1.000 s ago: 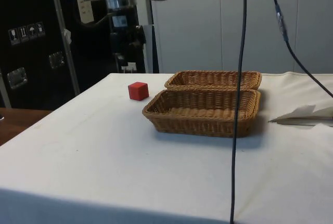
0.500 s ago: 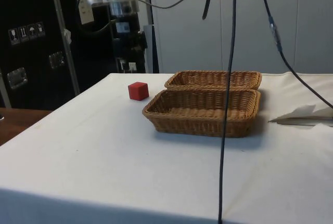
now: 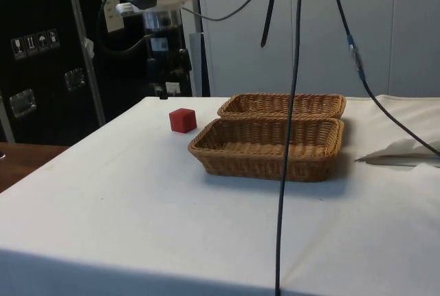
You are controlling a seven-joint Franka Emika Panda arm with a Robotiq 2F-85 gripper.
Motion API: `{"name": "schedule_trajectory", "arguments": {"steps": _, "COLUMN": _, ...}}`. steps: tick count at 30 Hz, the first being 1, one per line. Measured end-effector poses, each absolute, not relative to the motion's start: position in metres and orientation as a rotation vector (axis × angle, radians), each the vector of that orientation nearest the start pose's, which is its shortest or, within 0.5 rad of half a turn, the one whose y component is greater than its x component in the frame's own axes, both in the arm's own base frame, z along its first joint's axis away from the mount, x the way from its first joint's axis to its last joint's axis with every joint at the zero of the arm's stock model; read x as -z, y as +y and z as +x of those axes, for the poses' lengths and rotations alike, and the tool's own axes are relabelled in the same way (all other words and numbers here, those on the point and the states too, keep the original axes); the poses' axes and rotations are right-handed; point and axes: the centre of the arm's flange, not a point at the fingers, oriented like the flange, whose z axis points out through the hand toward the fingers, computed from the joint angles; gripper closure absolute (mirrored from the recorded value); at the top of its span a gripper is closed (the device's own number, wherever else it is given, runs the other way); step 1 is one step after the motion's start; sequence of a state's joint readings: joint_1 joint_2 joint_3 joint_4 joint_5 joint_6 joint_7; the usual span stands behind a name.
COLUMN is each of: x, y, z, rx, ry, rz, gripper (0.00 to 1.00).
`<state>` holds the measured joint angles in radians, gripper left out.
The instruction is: Pick up the red cube and place it into the right basket.
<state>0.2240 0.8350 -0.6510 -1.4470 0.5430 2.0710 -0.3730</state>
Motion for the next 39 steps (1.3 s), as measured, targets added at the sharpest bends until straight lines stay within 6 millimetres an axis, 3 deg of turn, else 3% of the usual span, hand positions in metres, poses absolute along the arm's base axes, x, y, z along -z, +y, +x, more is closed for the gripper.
{"name": "schedule_trajectory", "arguments": {"steps": 39, "x": -0.191, "y": -0.183, "z": 0.689, "rx": -0.124, "ry": 0.331, "rz": -3.106, "gripper": 0.0}}
